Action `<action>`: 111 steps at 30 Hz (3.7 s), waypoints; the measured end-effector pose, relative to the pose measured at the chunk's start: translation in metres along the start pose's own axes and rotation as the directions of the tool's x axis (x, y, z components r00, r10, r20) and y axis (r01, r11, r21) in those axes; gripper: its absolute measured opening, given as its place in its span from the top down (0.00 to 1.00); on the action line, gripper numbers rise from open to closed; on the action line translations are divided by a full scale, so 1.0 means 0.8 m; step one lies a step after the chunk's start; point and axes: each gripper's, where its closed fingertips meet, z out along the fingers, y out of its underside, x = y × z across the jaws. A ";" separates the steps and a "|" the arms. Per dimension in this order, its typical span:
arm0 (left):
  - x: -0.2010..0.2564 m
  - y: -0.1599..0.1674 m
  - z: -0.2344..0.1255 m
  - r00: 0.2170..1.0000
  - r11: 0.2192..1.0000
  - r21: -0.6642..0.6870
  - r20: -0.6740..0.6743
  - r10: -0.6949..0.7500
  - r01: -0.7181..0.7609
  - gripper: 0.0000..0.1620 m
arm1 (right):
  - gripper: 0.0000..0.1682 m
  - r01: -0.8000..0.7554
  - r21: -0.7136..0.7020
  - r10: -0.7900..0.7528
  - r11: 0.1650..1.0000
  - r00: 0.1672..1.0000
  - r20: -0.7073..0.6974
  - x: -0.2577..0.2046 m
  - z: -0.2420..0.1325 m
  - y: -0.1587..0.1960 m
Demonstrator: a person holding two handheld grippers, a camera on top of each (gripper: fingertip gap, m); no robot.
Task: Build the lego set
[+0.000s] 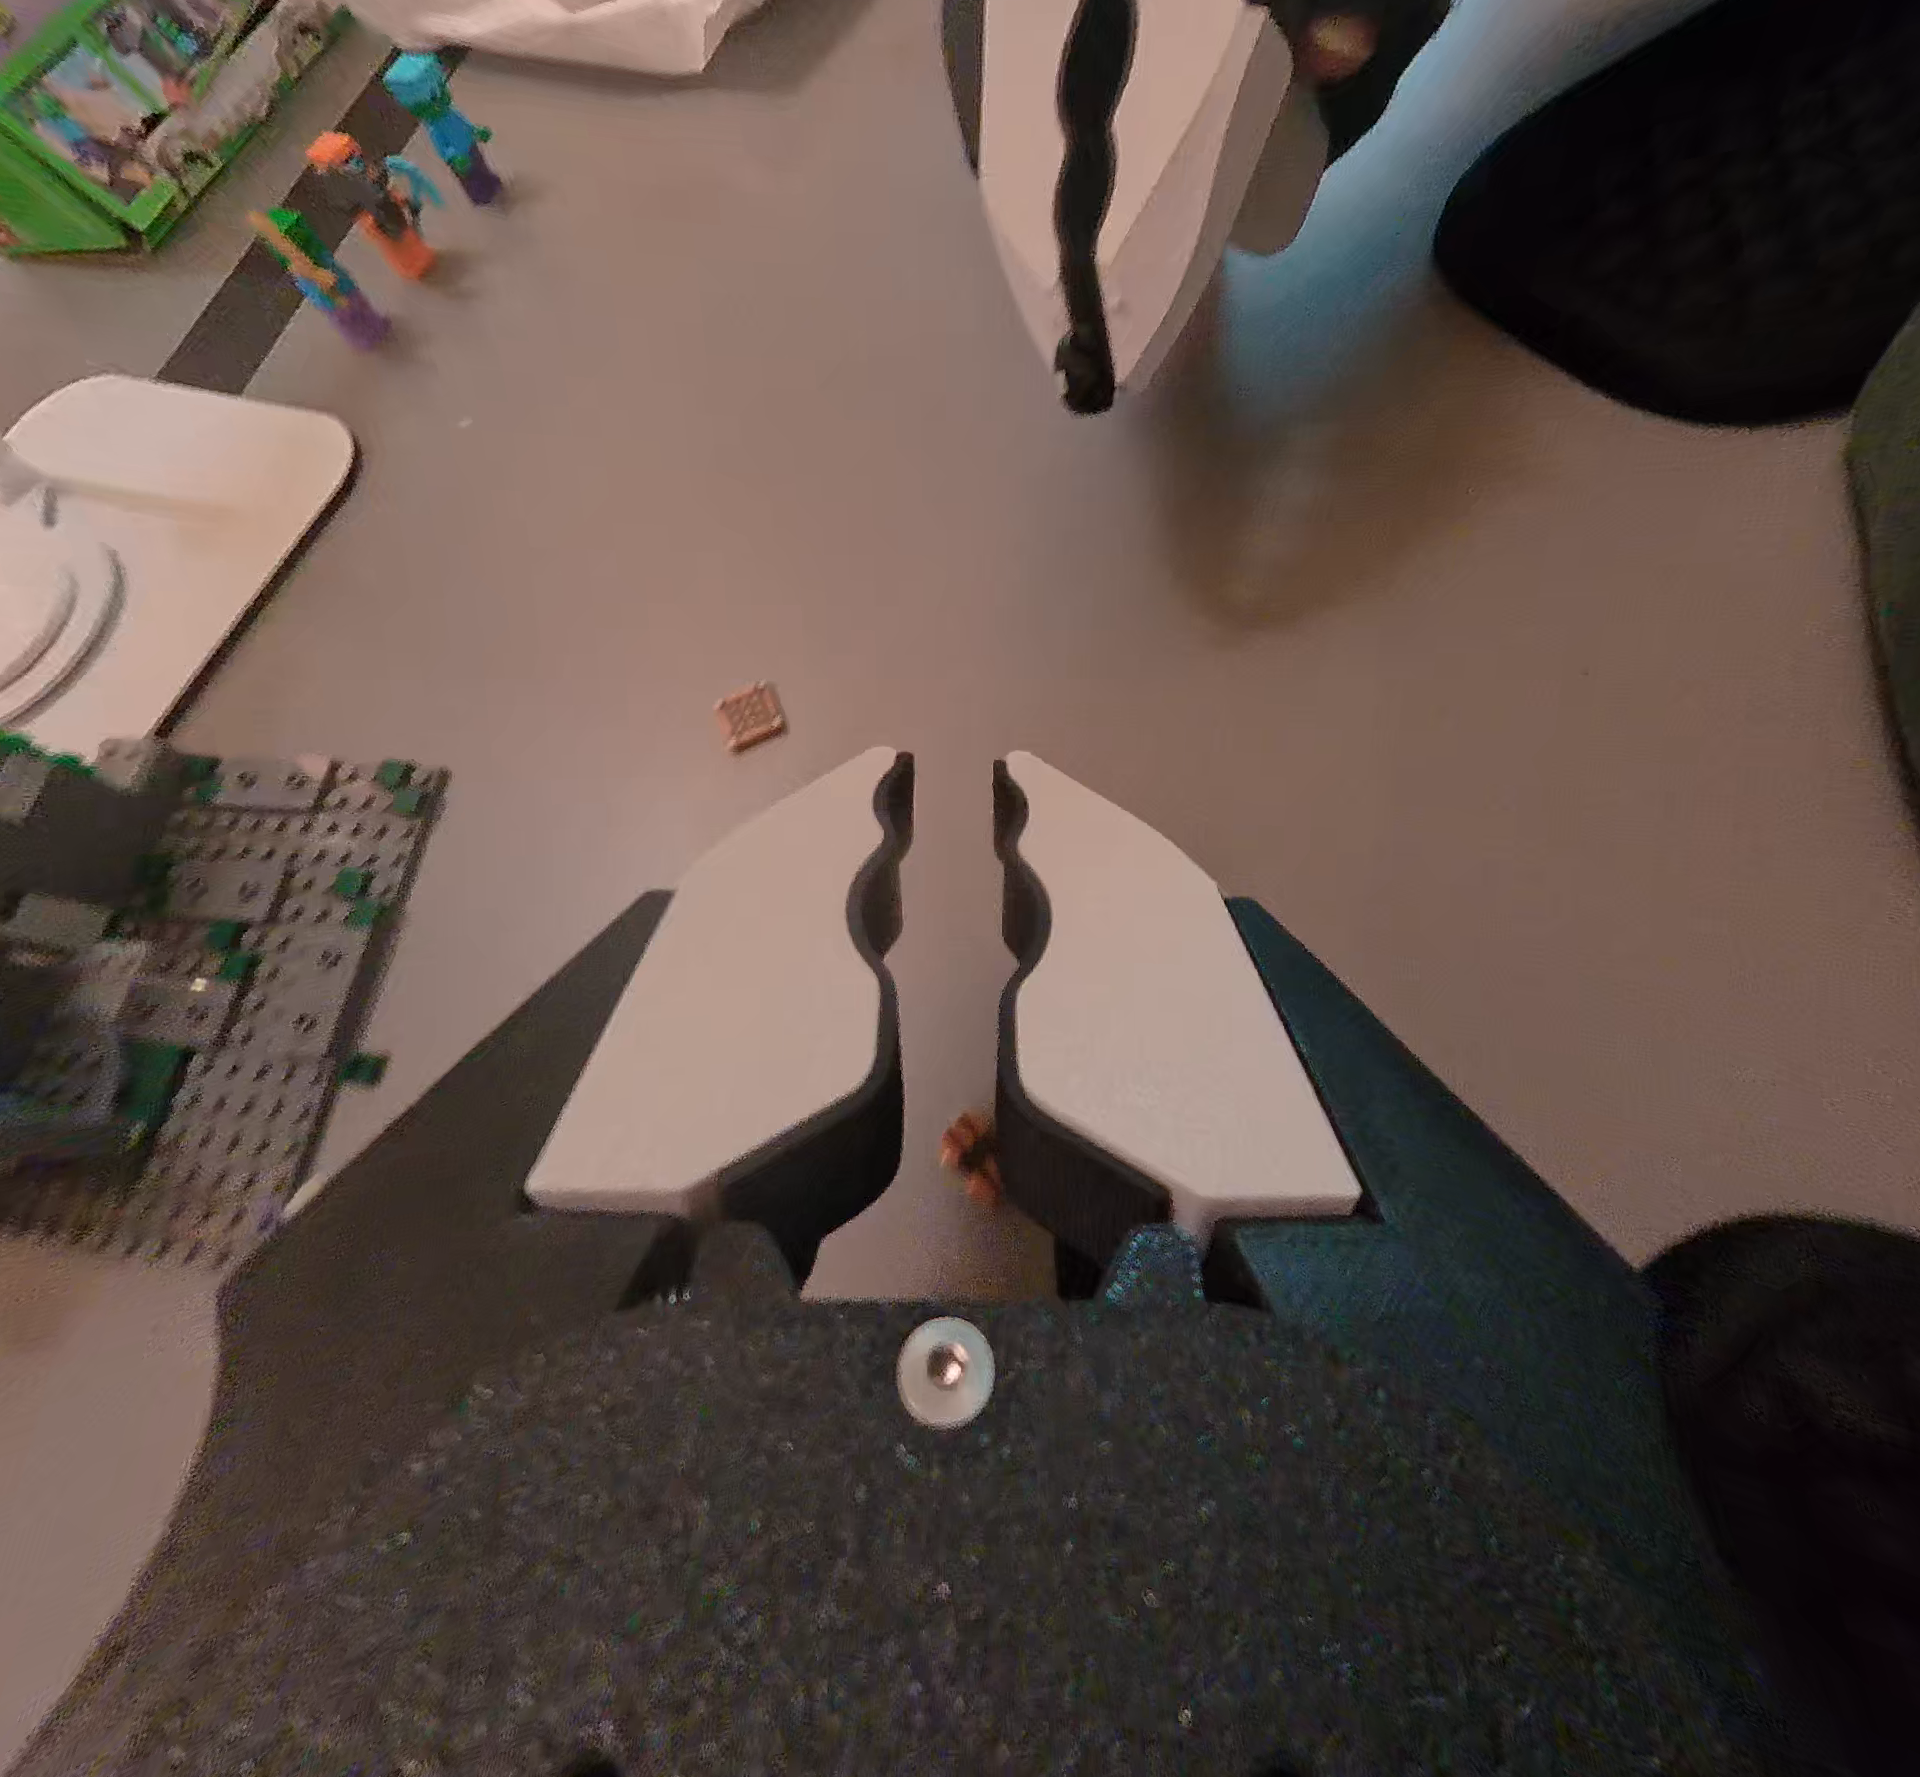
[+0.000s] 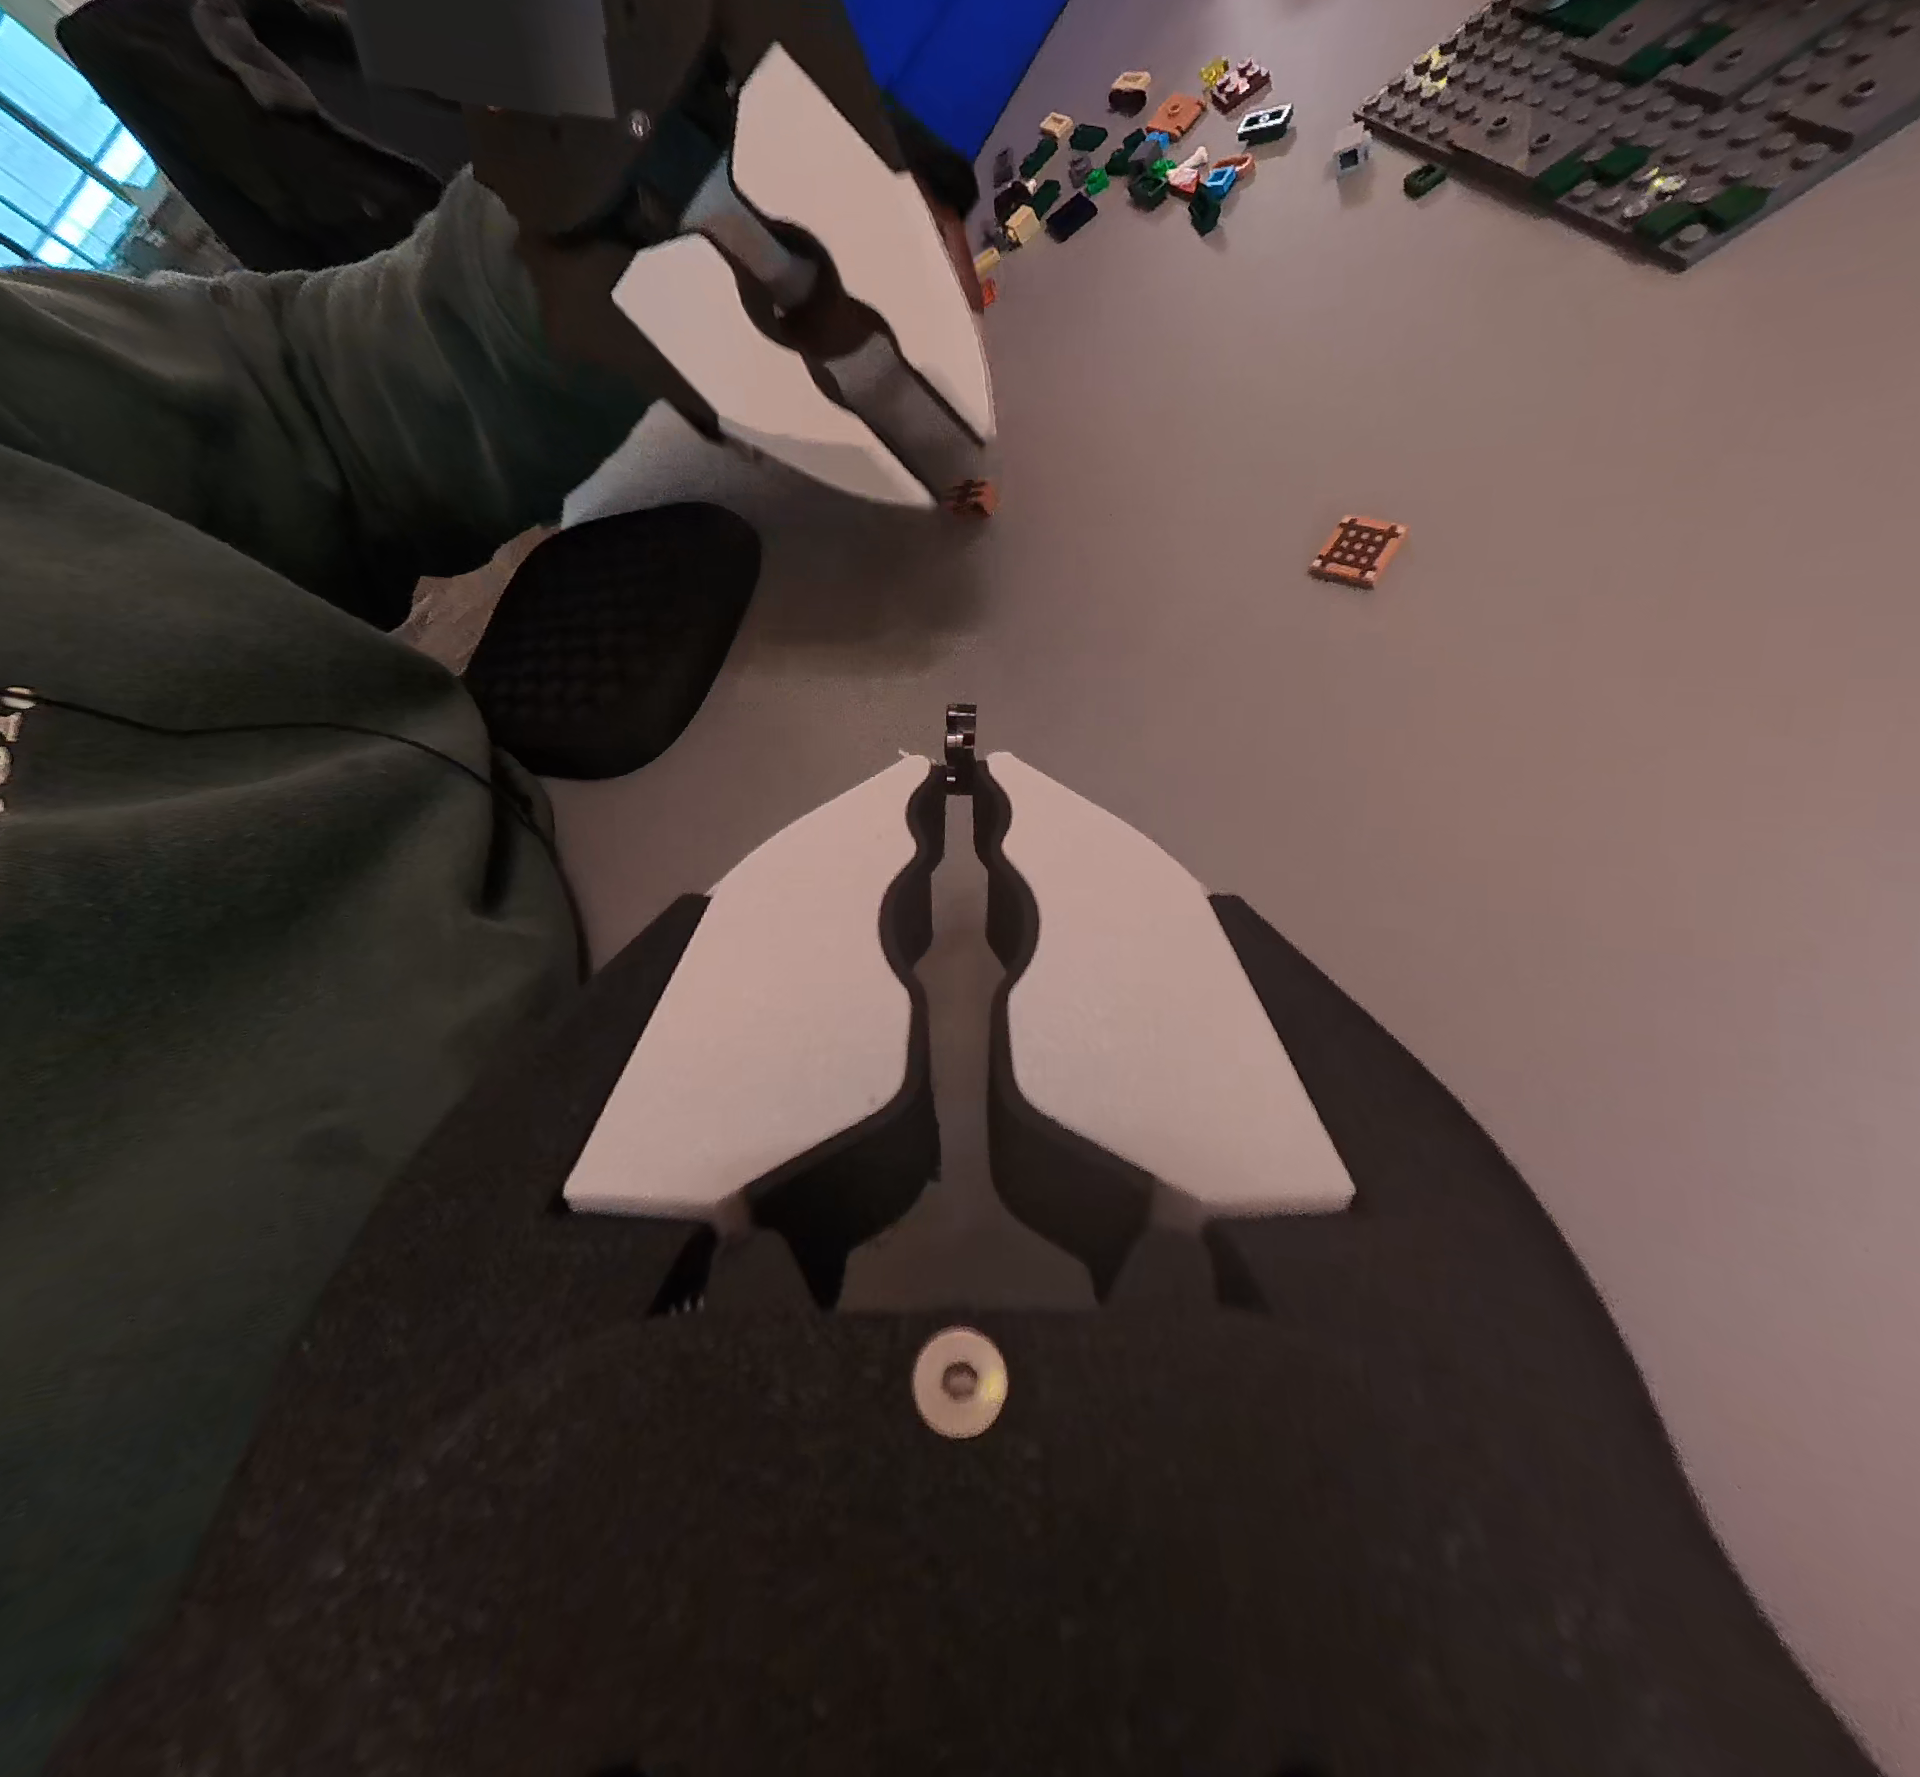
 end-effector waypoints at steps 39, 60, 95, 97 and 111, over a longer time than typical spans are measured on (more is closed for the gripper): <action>-0.004 0.084 -0.035 0.990 0.907 -0.407 -0.123 0.066 -0.111 0.89 | 0.97 -0.034 0.014 0.033 0.999 0.998 0.051 0.001 0.000 0.027; -0.028 0.082 -0.043 0.970 0.762 -0.611 -0.048 0.237 -0.216 0.93 | 0.97 -0.012 0.024 0.010 1.000 0.998 0.066 -0.005 -0.002 0.026; -0.058 0.054 -0.012 0.986 0.819 -0.550 -0.094 0.135 -0.164 0.90 | 0.97 -0.006 0.045 0.003 0.999 0.997 0.074 -0.007 -0.014 0.028; -0.060 0.064 -0.007 0.988 0.838 -0.523 -0.085 0.130 -0.155 0.88 | 0.97 -0.007 0.045 0.004 0.999 0.997 0.075 -0.006 -0.014 0.028; -0.034 0.076 0.015 0.982 0.889 -0.448 -0.188 0.006 -0.092 0.87 | 0.97 -0.011 0.041 0.008 0.999 0.997 0.081 -0.007 -0.012 0.030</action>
